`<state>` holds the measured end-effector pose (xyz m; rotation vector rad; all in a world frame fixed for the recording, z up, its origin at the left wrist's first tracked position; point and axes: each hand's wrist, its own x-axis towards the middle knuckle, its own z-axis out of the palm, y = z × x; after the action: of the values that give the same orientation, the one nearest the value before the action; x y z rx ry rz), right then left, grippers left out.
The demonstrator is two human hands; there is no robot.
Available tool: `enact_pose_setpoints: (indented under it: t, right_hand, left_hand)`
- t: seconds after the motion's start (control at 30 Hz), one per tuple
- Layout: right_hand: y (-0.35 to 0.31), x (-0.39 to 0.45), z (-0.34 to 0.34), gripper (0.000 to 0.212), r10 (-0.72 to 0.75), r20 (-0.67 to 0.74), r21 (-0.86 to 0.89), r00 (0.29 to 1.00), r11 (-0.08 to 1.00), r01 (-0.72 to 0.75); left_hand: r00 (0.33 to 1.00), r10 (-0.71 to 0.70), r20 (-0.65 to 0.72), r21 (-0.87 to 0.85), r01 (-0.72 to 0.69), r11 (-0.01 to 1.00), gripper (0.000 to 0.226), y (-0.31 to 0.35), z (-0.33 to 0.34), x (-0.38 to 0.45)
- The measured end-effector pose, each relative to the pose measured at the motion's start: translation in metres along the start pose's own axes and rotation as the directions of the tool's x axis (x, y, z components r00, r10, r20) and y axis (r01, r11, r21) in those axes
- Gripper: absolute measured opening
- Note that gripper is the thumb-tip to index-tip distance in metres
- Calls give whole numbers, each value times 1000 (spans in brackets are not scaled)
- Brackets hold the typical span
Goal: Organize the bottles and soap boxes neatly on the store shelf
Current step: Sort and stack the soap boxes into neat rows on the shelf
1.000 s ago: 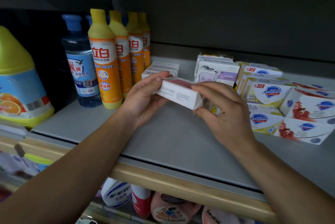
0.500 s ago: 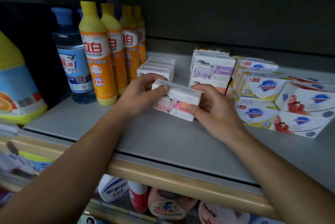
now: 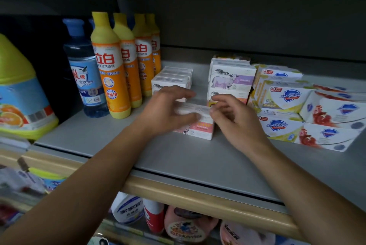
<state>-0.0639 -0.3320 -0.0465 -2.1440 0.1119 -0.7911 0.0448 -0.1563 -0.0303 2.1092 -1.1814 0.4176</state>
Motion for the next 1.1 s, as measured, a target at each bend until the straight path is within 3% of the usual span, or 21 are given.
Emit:
enact_pose_setpoints:
  t: [0.07, 0.13, 0.23, 0.5, 0.9, 1.1]
  right_hand:
    - [-1, 1, -1, 27, 1, -31, -4, 1000, 1000, -1]
    - [-1, 2, -2, 27, 7, -21, -53, 1000, 999, -9]
    - [0, 2, -2, 28, 9, 10, -170, 1000, 985, -7]
    - [9, 6, 8, 47, 100, 148, -525, 984, 851, -8]
    - [14, 8, 12, 54, 82, 179, -582, 980, 812, 39]
    - [3, 4, 13, 43, 13, 161, -585, 987, 807, 84]
  left_hand:
    - [987, 133, 93, 130, -144, 981, 59, 7, 4, 2]
    - [978, 154, 139, 181, -178, 967, 55, 5, 2, 4]
    - [983, 93, 161, 268, -134, 954, 53, -13, -7, 5]
    - [998, -25, 62, 429, -4, 903, 51, -58, -4, 17]
    - [994, -102, -27, 404, 104, 909, 51, -75, 16, 40]
    - [993, -108, -51, 436, 120, 892, 53, -62, 13, 37]
